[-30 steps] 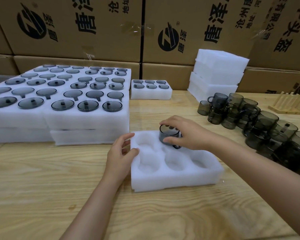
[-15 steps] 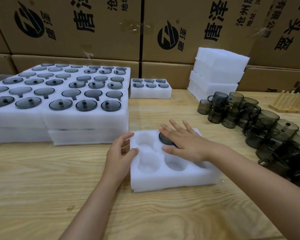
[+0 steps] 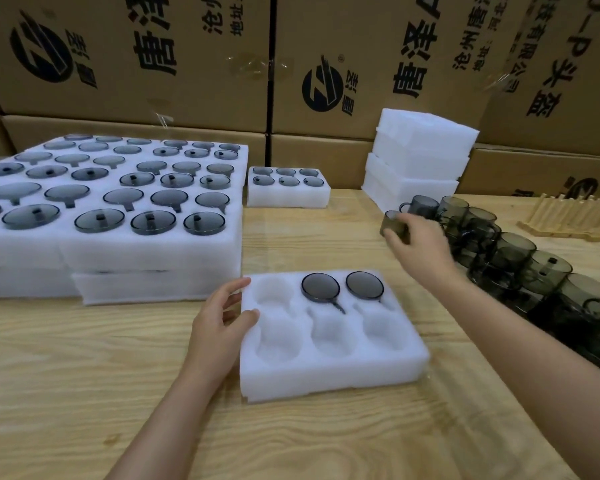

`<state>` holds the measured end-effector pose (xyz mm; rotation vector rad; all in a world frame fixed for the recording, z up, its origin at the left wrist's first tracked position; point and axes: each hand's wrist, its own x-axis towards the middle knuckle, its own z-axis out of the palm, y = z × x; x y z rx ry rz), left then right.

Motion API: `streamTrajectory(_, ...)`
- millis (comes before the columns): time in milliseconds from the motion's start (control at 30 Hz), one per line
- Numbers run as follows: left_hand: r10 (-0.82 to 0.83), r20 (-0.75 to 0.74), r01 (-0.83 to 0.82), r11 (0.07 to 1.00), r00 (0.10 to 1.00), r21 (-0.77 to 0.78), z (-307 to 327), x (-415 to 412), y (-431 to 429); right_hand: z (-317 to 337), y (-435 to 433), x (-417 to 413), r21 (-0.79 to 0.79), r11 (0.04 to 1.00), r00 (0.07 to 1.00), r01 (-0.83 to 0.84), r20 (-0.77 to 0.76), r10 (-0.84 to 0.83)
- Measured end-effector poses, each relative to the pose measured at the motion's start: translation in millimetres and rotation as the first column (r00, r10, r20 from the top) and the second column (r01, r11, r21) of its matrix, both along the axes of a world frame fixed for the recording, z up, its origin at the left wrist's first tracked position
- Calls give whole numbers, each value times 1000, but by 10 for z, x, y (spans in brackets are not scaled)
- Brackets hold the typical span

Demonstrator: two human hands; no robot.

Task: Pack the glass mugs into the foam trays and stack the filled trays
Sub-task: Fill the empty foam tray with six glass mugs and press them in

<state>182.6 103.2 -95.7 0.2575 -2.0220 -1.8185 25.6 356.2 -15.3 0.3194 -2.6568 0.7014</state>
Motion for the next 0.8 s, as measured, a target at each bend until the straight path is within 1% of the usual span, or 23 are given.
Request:
streamTrajectory(33, -2, -3, 2, 1000, 1000, 2, 4, 0, 5, 44, 174, -130, 92, 978, 980, 189, -74, -182)
streamTrajectory(67, -3, -4, 3, 1000, 1000, 5, 3, -2, 7, 68, 347, -247, 167, 930, 944, 329, -101, -315)
streamTrajectory(100, -1, -3, 1, 1000, 1000, 9, -1, -3, 4, 81, 501, -345, 217, 886, 912, 411, -98, -399)
streamTrajectory(133, 2, 0, -2, 1000, 1000, 12, -4, -5, 3, 92, 637, -431, 228, 864, 893, 449, -70, -445)
streamTrajectory(267, 15, 5, -15, 1000, 1000, 7, -18, -14, 0, 173, 873, -724, 137, 881, 881, 454, 81, -466)
streamTrajectory(400, 11, 2, -11, 1000, 1000, 6, -40, -18, -19, 219, 914, -904, 164, 870, 857, 464, 164, -488)
streamTrajectory(467, 7, 1, -7, 1000, 1000, 13, -44, -14, -19, 201, 926, -963, 170, 863, 844, 476, 188, -503)
streamTrajectory(567, 6, 2, -6, 999, 1000, 39, -44, -15, -14, 206, 895, -980, 174, 845, 826, 505, 184, -532)
streamTrajectory(633, 6, 2, -6, 999, 1000, 44, -45, -16, -8, 220, 887, -991, 149, 839, 818, 523, 187, -544)
streamTrajectory(800, 4, -2, -4, 999, 1000, 49, -45, -20, -4, 299, 793, -956, 89, 828, 792, 554, 249, -557)
